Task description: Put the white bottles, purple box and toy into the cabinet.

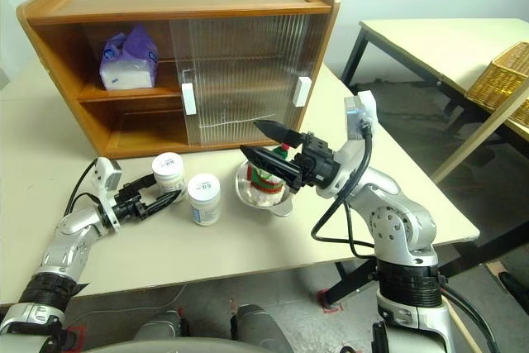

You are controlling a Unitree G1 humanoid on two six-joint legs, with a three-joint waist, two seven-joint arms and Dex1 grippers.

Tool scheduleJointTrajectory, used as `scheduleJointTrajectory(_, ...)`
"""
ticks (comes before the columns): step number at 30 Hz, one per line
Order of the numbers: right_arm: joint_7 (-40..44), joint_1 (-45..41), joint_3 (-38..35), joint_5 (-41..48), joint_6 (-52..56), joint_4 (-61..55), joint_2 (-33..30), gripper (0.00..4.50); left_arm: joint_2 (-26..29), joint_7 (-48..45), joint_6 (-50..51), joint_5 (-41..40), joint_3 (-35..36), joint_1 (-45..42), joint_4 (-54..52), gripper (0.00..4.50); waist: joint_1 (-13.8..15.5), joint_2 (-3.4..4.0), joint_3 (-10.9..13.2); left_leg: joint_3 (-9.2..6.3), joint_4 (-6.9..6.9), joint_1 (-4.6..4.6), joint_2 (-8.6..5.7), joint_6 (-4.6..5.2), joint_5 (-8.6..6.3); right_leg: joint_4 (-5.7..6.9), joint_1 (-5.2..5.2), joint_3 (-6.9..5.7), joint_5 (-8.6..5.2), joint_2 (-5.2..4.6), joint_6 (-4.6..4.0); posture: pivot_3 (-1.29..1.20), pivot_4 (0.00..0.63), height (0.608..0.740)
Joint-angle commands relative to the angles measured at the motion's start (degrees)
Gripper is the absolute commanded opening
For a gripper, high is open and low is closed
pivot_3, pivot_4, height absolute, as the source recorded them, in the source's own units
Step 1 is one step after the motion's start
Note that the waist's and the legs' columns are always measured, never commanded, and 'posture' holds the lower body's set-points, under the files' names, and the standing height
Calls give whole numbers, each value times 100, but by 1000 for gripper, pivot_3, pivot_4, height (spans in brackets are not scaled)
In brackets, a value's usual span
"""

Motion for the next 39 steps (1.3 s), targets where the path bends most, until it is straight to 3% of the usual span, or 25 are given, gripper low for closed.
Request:
scheduleJointTrajectory(1,-4,5,-21,21,12,-70,-35,4500,-106,350,79,-197,280,-46,-211,3062,-3,-1,1,0,0,0,0,0,0,0,0,0,0,0,0,-174,18,740)
scheduleJointTrajectory(16,97,-77,78,-47,-43,65,47,4500,-189,1798,545,-199,746,-923,-216,3062,15,-4,2,6,12,-3,-20,4,3,-6,12,3,-13,6,40,-155,8,740)
scheduleJointTrajectory(28,60,-46,40,-42,-59,-23,49,4500,-278,2671,534,214,734,-1648,1108,3062,2,-5,2,2,59,6,-20,12,4,-4,41,2,5,8,55,-173,0,740)
scheduleJointTrajectory(39,44,-79,34,-42,-48,-26,35,4500,-454,3436,-129,724,699,-2537,2628,3062,8,-6,2,1,84,0,-25,15,3,-4,47,2,17,7,65,-177,0,740)
